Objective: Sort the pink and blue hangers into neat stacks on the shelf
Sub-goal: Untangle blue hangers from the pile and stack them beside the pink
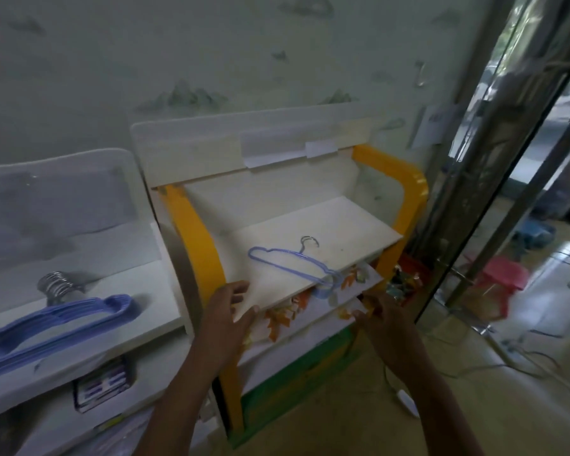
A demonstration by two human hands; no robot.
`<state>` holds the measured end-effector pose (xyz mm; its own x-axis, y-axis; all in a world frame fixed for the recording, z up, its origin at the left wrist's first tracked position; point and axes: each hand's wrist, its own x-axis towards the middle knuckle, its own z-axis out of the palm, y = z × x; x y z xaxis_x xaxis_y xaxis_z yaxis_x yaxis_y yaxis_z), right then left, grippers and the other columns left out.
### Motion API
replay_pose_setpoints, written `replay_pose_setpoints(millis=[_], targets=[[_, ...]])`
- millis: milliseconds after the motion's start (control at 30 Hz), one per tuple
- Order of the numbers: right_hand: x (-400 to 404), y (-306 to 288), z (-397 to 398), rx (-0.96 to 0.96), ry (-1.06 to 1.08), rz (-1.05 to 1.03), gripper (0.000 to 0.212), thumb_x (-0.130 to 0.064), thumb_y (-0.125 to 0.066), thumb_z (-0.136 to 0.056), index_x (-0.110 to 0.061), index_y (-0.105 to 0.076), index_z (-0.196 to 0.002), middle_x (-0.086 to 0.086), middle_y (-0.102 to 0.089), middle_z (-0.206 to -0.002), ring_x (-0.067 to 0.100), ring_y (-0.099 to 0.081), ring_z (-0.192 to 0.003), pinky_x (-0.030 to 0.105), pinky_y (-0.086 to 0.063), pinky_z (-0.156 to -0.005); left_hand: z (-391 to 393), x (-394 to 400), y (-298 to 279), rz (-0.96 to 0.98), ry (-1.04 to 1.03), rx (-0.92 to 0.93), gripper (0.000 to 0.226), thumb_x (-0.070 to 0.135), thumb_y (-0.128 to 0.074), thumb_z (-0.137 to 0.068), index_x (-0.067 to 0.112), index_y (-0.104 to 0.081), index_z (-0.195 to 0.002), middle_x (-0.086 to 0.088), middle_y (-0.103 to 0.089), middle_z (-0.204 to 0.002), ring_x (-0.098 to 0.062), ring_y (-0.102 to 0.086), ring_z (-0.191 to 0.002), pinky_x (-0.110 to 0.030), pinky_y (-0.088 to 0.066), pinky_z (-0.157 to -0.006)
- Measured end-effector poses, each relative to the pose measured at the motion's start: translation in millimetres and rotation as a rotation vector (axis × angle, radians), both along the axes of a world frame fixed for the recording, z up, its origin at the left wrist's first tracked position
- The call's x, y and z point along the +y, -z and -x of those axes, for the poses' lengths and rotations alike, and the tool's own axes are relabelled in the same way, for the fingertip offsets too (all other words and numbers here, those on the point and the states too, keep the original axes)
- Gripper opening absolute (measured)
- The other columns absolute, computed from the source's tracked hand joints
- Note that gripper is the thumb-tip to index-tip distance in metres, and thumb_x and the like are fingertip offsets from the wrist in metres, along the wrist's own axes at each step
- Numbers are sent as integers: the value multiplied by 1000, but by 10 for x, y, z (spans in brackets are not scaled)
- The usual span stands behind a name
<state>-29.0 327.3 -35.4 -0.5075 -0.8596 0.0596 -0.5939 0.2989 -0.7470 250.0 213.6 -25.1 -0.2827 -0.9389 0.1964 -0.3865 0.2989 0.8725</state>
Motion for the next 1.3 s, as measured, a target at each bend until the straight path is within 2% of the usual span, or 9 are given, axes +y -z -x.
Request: replay_pose_setpoints(millis=[100, 333, 467, 600, 733, 800, 933, 1133, 1300], targets=[[-211, 15, 199, 43, -4, -19, 41, -38, -62, -92, -27, -51, -130, -5, -58, -123, 13, -58, -106, 26, -50, -78, 261, -299, 94, 0, 20, -26, 40, 20, -69, -89, 26, -53, -125, 7, -54, -126, -7, -54, -108, -16, -43, -80], [-854, -89, 644, 65, -25, -51, 39, -34, -62, -93, -28, -49, -129, -7, -58, -125, 13, -59, -109, 35, -53, -87, 753, -1050, 181, -67, -27, -20, 39, 17, -66, -91, 17, -53, -128, 0, -53, -127, -13, -54, -109, -30, -47, -91], [-1203, -2, 771, 97, -16, -61, 36, -31, -63, -93, -23, -53, -127, -3, -58, -124, 15, -58, -108, 26, -47, -81, 897, -1410, 350, -80, -31, -16, 39, 12, -67, -89, 16, -55, -126, -3, -54, -124, -18, -57, -109, -33, -50, -92], [-1511, 170, 874, 88, -27, -100, 36, -32, -64, -92, -24, -55, -126, -8, -56, -117, 12, -56, -111, 21, -40, -79, 1003, -1719, 592, -98, -61, -41, 41, 8, -68, -88, 14, -56, -126, -6, -54, -122, -22, -58, -107, -36, -50, -92], [-1731, 388, 947, 81, -23, -121, 36, -30, -64, -92, -21, -56, -126, -8, -55, -114, 7, -53, -103, 5, -35, -70, 1093, -1947, 824, -101, -113, -145, 43, 7, -67, -88, 10, -54, -129, -11, -52, -123, -25, -56, -109, -33, -46, -94], [-1785, 503, 975, 73, -24, -138, 37, -29, -65, -92, -19, -56, -127, -2, -59, -119, 7, -52, -101, 8, -36, -71, 1133, -2036, 927, -92, -141, -208, 44, 6, -68, -87, 5, -54, -129, -16, -52, -125, -29, -54, -113, -33, -43, -97], [-1840, 681, 998, 51, -19, -178, 42, -31, -67, -90, -19, -54, -128, 1, -59, -124, 10, -52, -106, 21, -38, -84, 1214, -2204, 1050, -135, -207, -286, 48, 8, -68, -87, 3, -51, -133, -18, -49, -132, -34, -49, -121, -41, -42, -104], [-1933, 781, 1035, 48, -6, -176, 48, -42, -68, -87, -20, -54, -127, -2, -60, -125, 11, -55, -111, 23, -42, -85, 1253, -2414, 1088, -101, -294, -327, 40, 7, -67, -87, 9, -60, -126, -17, -56, -121, -37, -54, -110, -44, -49, -93], [-2011, 813, 1088, 40, -29, -174, 47, -42, -67, -87, -21, -54, -127, -4, -60, -123, 12, -55, -114, 22, -41, -86, 1230, -2423, 1084, -102, -387, -385, 31, 7, -66, -86, 14, -65, -116, -11, -54, -110, -33, -59, -99, -46, -55, -81]])
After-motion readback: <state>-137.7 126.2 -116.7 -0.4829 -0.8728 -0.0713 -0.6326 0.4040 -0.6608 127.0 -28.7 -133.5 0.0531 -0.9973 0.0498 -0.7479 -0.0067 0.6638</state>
